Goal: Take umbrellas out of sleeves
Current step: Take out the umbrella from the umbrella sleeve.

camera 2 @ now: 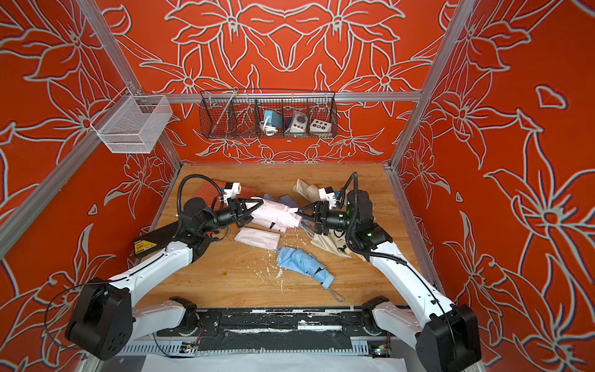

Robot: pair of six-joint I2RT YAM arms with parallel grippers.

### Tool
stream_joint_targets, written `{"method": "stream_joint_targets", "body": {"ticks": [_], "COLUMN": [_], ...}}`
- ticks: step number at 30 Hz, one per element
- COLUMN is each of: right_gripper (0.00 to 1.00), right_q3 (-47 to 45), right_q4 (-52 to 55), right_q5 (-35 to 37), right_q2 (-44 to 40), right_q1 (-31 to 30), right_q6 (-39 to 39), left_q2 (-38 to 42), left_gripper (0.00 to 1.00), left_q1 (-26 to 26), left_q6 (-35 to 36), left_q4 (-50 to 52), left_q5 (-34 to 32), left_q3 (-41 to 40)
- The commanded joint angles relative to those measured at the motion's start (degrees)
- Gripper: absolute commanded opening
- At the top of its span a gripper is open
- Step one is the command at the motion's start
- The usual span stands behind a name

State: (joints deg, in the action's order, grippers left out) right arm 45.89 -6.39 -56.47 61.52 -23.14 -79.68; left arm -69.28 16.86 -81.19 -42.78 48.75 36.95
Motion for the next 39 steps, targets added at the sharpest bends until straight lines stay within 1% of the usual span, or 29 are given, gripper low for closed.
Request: {"method": "stream_joint_targets", "body": {"ticks": [1, 6, 12, 15, 16, 17, 18, 20, 22, 23, 24, 28, 33, 37, 39], "right_gripper": [0.5, 0.47, 0.4, 0.33, 0.29, 0.23, 0.17, 0.11, 0.1, 0.09, 0.08, 0.08, 0.08, 0.08, 0.08], "right_q3": [-0.13, -0.02, 0.0, -0.19, -0.26, -0.29, -0.51, -0.92, -1.21, -1.35, -1.56, -1.58, -1.38, -0.39, 0.05], "right_q4": [-3.58, -3.8, -4.58, -5.55, -5.65, -5.6, -5.56, -5.39, -4.51, -4.1, -3.9, -3.17, -2.85, -0.5, 0.62], "right_q5": [-0.85, -1.07, -0.87, -0.85, -0.77, -0.75, -0.61, -0.49, -0.44, -0.37, -0.31, -0.74, -1.42, -1.76, -1.8], "right_q2": [0.82, 1.63, 2.32, 2.65, 2.71, 2.72, 2.58, 2.24, 1.86, 1.63, 1.5, 1.26, 1.52, 1.46, 1.48], "right_q1": [-0.8, -1.17, -1.47, -1.52, -1.56, -1.56, -1.56, -1.5, -1.31, -1.19, -1.03, -0.43, 0.03, 0.13, 0.11], "right_q6": [-1.66, -1.62, -1.53, -1.88, -1.82, -1.68, -1.54, -1.21, -0.55, -0.33, -0.15, 0.4, 0.71, 2.41, 3.25], "left_q2": [-0.11, -0.33, -0.73, -0.82, -0.8, -0.77, -0.69, -0.23, 0.41, 0.83, 1.37, 3.67, 5.35, 6.43, 6.24], "left_gripper": [0.17, 0.17, 0.17, 0.17, 0.17, 0.17, 0.22, 0.39, 0.59, 0.67, 0.71, 0.76, 0.76, 0.75, 0.72], "left_q1": [0.41, 0.54, 0.72, 0.8, 0.8, 0.8, 0.75, 0.64, 0.39, 0.17, -0.13, -2.04, -3.11, -4.53, -4.74], "left_q6": [-1.4, -1.52, -1.69, -1.65, -1.56, -1.47, -1.15, 0.19, 1.98, 2.95, 3.96, 6.55, 9.17, 14.53, 15.85], "left_q4": [-5.78, -6.03, -6.51, -6.54, -6.43, -6.23, -5.81, -3.46, -0.22, 1.58, 3.59, 8.61, 12.65, 20.79, 22.42], "left_q5": [0.91, 0.82, 0.82, 0.82, 0.89, 0.91, 0.91, 0.81, 0.65, 0.51, 0.38, 0.03, -0.14, -1.09, -1.2], "left_q3": [1.24, 1.37, 1.19, 0.98, 1.02, 0.89, 0.92, 1.25, 1.42, 1.45, 1.36, 0.57, 0.08, 1.99, 3.01]}}
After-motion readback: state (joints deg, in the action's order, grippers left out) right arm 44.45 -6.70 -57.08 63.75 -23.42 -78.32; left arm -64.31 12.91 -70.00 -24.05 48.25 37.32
